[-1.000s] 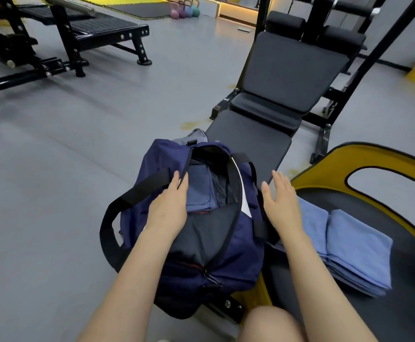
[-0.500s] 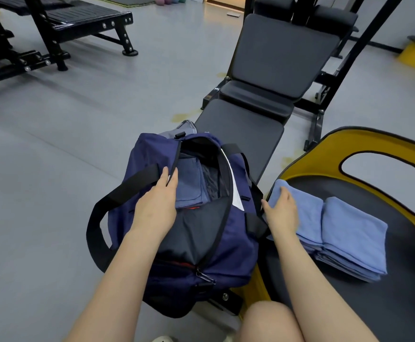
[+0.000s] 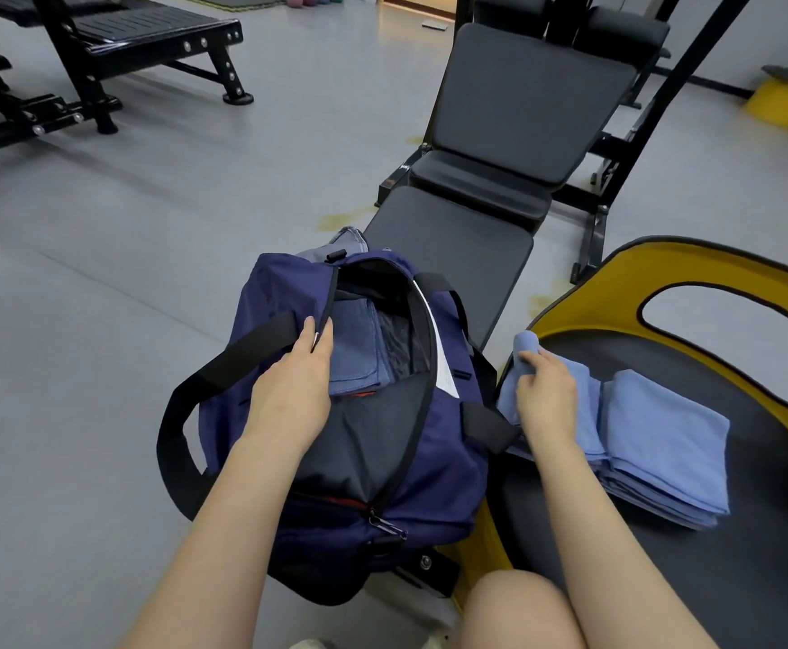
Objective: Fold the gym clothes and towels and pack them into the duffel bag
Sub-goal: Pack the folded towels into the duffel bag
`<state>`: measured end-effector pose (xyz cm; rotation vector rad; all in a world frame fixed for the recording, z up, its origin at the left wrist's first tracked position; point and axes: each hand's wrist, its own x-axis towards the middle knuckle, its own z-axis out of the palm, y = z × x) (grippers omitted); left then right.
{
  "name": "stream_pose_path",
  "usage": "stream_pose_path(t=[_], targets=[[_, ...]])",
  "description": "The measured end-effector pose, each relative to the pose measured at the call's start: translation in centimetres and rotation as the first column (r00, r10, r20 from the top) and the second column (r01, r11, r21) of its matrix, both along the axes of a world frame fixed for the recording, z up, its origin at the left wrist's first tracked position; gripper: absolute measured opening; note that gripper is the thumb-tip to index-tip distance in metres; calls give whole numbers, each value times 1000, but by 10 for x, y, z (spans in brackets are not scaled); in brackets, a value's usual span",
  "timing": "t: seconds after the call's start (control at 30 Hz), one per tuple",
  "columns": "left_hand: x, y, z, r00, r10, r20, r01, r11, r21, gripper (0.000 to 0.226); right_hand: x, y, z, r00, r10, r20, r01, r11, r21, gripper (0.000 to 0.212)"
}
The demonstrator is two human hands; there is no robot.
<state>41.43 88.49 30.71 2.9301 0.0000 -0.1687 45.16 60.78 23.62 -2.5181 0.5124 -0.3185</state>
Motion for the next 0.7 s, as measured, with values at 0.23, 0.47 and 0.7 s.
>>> stream_pose_path(t=[0.23, 0.47, 0.7], targets=[[0, -2, 3, 1000, 4, -17, -4, 1000, 22, 80, -6, 10, 17, 996, 15, 91, -27, 991, 129, 37], [0, -3, 3, 1000, 9, -26, -8, 999, 37, 79, -10, 6, 8, 1000, 18, -18, -13, 969, 246, 50], [1, -1, 2, 1000, 11, -20, -11, 1000, 8, 80, -12, -21, 17, 993, -99, -62, 114, 941, 318, 48]])
